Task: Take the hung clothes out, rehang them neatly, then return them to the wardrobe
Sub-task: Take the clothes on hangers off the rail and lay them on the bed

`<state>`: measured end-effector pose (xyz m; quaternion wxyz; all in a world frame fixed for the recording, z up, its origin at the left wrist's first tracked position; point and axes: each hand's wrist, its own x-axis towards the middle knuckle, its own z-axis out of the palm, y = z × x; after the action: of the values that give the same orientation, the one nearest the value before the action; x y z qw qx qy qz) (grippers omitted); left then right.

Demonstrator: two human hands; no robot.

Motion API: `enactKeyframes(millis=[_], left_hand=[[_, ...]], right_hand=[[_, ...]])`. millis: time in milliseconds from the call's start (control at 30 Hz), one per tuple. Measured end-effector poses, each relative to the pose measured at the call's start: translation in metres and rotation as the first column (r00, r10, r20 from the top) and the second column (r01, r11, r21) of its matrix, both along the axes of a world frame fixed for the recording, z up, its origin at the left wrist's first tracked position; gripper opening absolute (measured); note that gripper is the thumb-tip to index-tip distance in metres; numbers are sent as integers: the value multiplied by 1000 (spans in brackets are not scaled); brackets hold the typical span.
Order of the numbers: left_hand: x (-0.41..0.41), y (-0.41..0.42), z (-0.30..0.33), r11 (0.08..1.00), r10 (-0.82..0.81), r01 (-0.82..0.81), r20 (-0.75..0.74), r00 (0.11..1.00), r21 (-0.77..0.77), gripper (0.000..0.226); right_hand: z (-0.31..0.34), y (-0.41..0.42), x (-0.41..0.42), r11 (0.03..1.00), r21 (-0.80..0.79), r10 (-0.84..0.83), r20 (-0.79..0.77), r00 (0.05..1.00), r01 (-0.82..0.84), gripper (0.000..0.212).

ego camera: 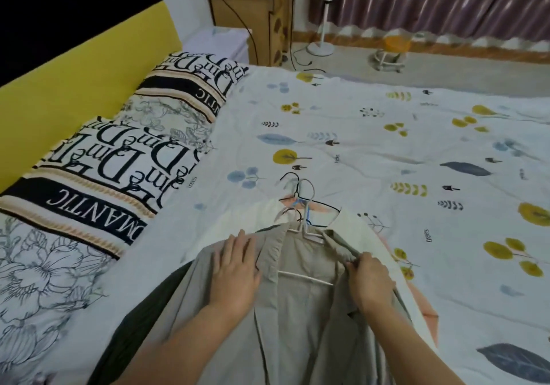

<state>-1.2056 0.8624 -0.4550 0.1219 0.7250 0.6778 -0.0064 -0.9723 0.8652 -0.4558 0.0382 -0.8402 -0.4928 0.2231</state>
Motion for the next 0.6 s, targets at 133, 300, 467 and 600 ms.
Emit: enactKeyframes(millis=[133, 300, 467, 600], left_hand=[[-9, -7, -55, 972, -46, 29, -64, 997, -235, 60], [-13, -6, -88, 952, -10, -9, -62, 998, -306, 60], [-11, -1, -77, 920, -30, 7, -53, 998, -391, 61], [-9, 7, -38, 881, -14, 3, -21, 1000, -472, 50]], right_hand=[[-45, -5, -7, 989, 45, 139, 23, 990, -140, 36], [-67, -30, -23, 952, 12, 302, 130, 944, -307, 52], [-62, -25, -28, 897, -219, 408, 77, 910, -384, 56], [-31, -17, -35, 857, -352, 426, 69, 902, -377, 52]])
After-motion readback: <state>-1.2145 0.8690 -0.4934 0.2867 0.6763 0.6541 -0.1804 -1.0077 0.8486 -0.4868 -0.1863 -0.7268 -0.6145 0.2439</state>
